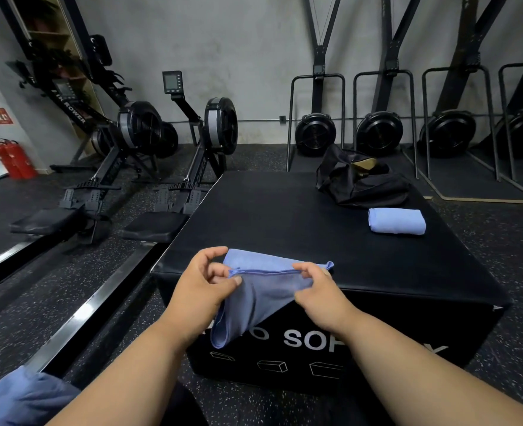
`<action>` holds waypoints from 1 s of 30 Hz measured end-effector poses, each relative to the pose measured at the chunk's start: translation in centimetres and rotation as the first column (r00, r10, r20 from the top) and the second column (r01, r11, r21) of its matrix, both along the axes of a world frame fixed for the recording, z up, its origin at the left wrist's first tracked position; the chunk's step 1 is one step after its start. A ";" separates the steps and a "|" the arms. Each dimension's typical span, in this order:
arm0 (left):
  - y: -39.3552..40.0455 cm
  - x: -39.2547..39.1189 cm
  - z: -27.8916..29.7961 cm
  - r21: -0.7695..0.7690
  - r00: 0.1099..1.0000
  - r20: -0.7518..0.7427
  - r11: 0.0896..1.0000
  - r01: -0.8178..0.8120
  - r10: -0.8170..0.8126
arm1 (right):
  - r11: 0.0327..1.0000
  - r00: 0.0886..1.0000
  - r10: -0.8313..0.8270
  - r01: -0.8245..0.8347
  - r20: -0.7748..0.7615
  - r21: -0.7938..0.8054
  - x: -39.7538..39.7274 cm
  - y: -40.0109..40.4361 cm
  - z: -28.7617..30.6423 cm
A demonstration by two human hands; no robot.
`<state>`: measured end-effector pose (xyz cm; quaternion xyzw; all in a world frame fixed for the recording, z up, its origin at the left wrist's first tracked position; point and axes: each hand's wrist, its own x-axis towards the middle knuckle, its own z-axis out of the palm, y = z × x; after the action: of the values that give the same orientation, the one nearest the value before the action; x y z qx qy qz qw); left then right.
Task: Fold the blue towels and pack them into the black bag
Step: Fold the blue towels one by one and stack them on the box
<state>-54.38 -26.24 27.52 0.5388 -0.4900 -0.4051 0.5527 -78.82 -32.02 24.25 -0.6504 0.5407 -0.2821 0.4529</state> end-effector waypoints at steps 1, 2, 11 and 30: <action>0.2 0.3 0.2 -0.002 1.000 -0.009 1.000 0.010 -0.010 | 0.998 0.995 0.017 -0.022 -0.102 -0.051 -0.5 -0.3 -0.8; 0.3 0.6 0.3 -0.005 1.000 -0.012 1.000 0.016 -0.016 | 0.994 0.981 0.024 -0.044 -0.194 -0.097 -0.8 -0.6 -1.7; 1.4 4.0 3.0 -0.026 0.998 0.051 0.998 0.049 -0.047 | 0.965 0.794 0.016 -0.170 -0.607 -0.198 0.3 -3.4 -4.6; -1.9 5.7 12.1 0.072 0.979 0.070 0.980 0.186 -0.191 | 0.992 0.987 0.008 -0.027 0.159 0.120 1.1 -2.3 -5.2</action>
<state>-48.66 -28.18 39.59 0.5227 -0.5462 -0.4506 0.4747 -77.74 -34.34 19.04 -0.6018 0.5135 -0.2954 0.5356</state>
